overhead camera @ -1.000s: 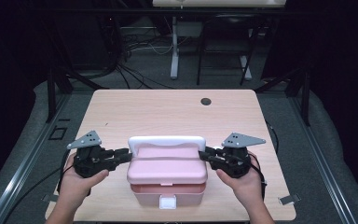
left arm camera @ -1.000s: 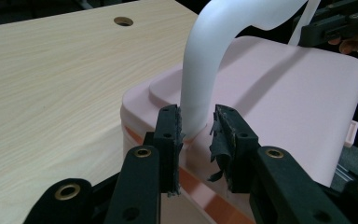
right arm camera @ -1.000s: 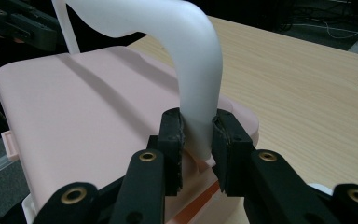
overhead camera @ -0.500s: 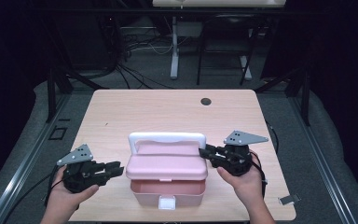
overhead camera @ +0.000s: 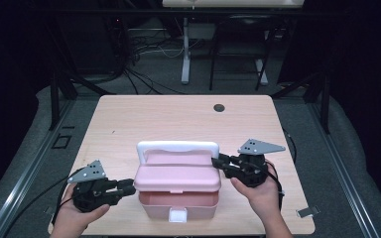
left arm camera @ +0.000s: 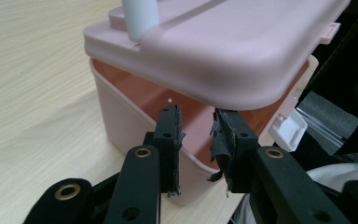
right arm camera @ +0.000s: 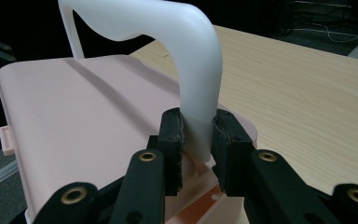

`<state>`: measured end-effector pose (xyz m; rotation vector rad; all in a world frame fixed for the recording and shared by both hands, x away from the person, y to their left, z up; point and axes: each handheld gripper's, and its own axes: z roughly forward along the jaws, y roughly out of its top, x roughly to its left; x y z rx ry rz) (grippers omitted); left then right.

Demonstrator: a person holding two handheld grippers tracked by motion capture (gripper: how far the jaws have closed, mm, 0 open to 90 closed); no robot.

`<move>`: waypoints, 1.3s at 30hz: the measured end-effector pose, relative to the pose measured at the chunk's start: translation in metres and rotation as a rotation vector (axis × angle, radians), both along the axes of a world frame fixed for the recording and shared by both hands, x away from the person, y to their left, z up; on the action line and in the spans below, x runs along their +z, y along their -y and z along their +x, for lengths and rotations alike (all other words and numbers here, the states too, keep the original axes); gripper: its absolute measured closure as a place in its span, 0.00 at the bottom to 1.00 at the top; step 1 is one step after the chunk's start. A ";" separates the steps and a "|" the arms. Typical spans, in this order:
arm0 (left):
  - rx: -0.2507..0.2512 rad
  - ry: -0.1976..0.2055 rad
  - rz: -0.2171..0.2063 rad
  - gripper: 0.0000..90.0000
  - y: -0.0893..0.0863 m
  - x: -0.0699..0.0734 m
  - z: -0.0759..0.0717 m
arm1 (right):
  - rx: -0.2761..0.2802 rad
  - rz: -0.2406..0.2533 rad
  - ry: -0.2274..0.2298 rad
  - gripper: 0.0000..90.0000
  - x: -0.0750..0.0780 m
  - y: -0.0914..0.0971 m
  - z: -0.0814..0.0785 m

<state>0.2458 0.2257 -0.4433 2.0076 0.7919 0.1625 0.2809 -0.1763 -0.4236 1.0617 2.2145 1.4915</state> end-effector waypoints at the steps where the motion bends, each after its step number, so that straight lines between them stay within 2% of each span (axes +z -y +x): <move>1: -0.002 0.005 0.006 0.79 0.001 0.001 -0.001 | 0.000 -0.001 0.001 0.83 0.000 0.000 0.000; 10: 0.001 0.023 0.000 0.79 0.004 0.004 -0.004 | -0.005 0.012 -0.003 0.82 -0.002 0.001 0.001; 17: 0.017 0.059 0.029 0.78 0.007 0.006 -0.007 | -0.007 0.012 0.000 0.82 -0.002 0.002 0.000; 22: 0.025 0.067 0.039 0.78 0.007 0.007 -0.008 | -0.008 0.012 0.002 0.82 -0.002 0.002 0.000; 34: 0.028 0.091 0.025 0.78 0.007 0.013 -0.009 | -0.030 0.014 0.018 0.80 0.001 0.008 -0.002; 39: 0.041 0.112 0.017 0.76 0.008 0.017 -0.007 | -0.038 0.029 0.024 0.80 0.003 0.011 -0.003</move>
